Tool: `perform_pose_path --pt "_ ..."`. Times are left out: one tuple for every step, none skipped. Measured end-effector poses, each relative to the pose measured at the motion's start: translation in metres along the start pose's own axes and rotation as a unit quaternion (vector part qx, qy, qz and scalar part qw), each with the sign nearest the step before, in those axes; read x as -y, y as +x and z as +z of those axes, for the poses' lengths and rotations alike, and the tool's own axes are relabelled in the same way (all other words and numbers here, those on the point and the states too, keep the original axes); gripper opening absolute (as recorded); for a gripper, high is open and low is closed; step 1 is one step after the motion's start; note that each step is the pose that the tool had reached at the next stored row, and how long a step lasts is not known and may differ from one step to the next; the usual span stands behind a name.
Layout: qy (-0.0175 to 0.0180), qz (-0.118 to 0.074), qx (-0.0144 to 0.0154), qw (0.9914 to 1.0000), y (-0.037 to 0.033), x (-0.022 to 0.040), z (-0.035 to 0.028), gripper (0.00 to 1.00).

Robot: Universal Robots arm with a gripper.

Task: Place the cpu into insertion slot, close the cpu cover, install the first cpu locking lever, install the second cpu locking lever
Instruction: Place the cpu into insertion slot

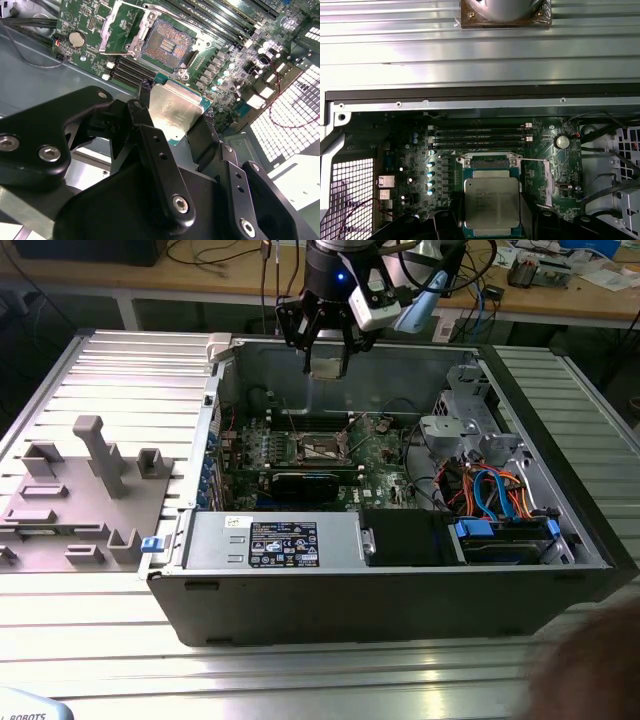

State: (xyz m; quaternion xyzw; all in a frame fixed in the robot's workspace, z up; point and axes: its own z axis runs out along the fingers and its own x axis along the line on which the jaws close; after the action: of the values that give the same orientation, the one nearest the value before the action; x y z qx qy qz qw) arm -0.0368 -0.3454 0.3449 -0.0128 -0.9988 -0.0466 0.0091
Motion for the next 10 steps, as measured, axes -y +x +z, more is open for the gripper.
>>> perform_pose_path --pt "0.0000 0.000 0.0000 1.00000 0.0000 0.0000 0.0002 0.54" --pt "0.0000 0.000 0.0000 1.00000 0.0000 0.0000 0.0004 0.54" --pt "0.0000 0.000 0.0000 1.00000 0.0000 0.0001 0.0007 0.54" --pt "0.0000 0.000 0.0000 1.00000 0.0000 0.0001 0.0010 0.54" --pt "-0.0001 0.000 0.0000 1.00000 0.0000 0.0001 0.0013 0.54" --pt "0.0000 0.000 0.0000 1.00000 0.0000 0.0002 0.0021 0.54" --pt "-0.0001 0.000 0.0000 1.00000 -0.0001 0.0003 0.0031 0.54" --pt "0.0000 0.000 0.0000 1.00000 -0.0001 0.0004 0.0039 0.54" --pt "0.0001 -0.001 0.0000 1.00000 -0.0001 0.0005 0.0050 0.54" --pt "0.0002 -0.003 -0.0003 1.00000 -0.0001 0.0005 0.0055 0.54"
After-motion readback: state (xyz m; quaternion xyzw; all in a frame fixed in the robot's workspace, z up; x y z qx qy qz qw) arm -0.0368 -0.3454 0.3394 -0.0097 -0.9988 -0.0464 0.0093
